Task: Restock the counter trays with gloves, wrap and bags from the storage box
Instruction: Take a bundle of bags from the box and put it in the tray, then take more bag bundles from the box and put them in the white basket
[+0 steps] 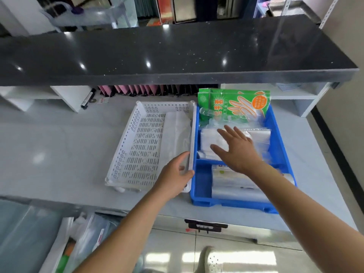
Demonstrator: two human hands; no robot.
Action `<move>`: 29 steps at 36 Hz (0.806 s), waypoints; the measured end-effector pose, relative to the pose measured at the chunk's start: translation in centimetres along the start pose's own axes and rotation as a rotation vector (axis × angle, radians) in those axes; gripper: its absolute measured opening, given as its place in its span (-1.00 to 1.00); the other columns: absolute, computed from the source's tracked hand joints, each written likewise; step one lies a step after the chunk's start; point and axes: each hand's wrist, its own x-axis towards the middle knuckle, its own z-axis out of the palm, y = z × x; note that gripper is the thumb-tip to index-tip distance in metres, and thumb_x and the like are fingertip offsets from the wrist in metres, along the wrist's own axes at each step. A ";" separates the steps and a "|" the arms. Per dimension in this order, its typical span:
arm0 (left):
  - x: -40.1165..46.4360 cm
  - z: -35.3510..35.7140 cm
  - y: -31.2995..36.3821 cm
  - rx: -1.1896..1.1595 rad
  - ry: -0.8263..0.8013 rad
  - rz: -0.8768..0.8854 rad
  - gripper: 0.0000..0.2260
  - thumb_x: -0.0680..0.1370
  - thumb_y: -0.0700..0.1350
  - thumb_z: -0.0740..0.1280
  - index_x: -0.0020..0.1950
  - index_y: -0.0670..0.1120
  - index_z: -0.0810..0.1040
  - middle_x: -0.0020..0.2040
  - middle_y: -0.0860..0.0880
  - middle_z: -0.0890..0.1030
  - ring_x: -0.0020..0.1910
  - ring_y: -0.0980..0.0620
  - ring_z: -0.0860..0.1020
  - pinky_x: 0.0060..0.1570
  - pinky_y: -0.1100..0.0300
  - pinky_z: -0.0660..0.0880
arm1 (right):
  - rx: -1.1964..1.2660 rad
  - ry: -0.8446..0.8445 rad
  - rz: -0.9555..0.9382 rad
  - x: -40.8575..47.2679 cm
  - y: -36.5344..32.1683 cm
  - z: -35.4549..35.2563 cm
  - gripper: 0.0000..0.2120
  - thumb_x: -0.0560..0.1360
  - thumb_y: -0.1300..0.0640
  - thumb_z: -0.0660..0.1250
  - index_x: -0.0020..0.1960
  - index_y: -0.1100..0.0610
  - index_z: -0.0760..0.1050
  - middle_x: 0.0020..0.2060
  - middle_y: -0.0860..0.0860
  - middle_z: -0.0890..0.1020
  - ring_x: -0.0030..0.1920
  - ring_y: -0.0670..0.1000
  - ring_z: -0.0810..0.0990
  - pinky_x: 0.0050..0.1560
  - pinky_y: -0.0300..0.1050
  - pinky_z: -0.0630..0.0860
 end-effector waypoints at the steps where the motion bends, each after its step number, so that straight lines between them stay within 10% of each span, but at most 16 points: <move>1: -1.0 -0.5 -0.4 0.030 0.014 0.046 -0.45 0.57 0.01 0.35 0.49 0.31 0.24 0.32 0.10 0.49 0.25 0.13 0.51 0.01 0.25 0.53 | 0.029 0.020 -0.021 -1.3 -1.5 0.0 -0.37 0.58 -0.28 0.13 0.57 -0.07 0.16 0.60 -0.04 0.11 0.60 0.06 -0.02 0.54 0.20 0.00; 4: -4.9 -2.2 -2.7 0.072 0.095 0.228 -0.43 0.56 0.03 0.38 0.52 0.22 0.25 0.49 0.19 0.33 0.45 0.25 0.29 0.42 0.22 0.28 | 0.081 0.085 -0.080 -5.9 -6.3 0.9 -0.40 0.56 -0.27 0.15 0.55 -0.11 0.21 0.59 -0.07 0.14 0.60 0.03 -0.02 0.54 0.21 -0.02; 8: -11.6 -5.4 -9.1 0.211 0.232 0.325 -0.39 0.56 0.10 0.35 0.54 0.27 0.16 0.58 0.23 0.13 0.55 0.26 0.04 0.49 0.21 0.07 | 0.218 0.121 -0.174 -12.1 -13.5 4.9 -0.40 0.53 -0.30 0.15 0.53 -0.15 0.26 0.58 -0.12 0.17 0.60 -0.01 0.01 0.54 0.18 0.01; 16: -22.0 -12.3 -24.2 0.380 0.307 -0.146 -0.23 0.51 0.35 0.22 0.60 0.19 -0.06 0.64 0.05 -0.11 0.61 -0.07 -0.12 0.55 -0.05 -0.04 | 0.036 -0.328 -0.285 -20.5 -23.4 18.7 -0.37 0.54 -0.39 0.03 0.55 -0.29 -0.02 0.50 -0.28 -0.22 0.58 -0.06 -0.25 0.56 0.11 -0.16; 29: -33.1 -18.6 -37.7 0.023 0.501 -0.419 -0.26 0.52 0.31 0.25 0.61 0.12 0.04 0.64 0.01 -0.02 0.60 -0.02 -0.03 0.55 -0.03 0.00 | -0.144 -0.555 -0.493 -23.2 -36.7 27.5 -0.36 0.52 -0.38 0.07 0.55 -0.27 0.06 0.58 -0.22 -0.08 0.59 -0.10 -0.13 0.55 0.06 -0.06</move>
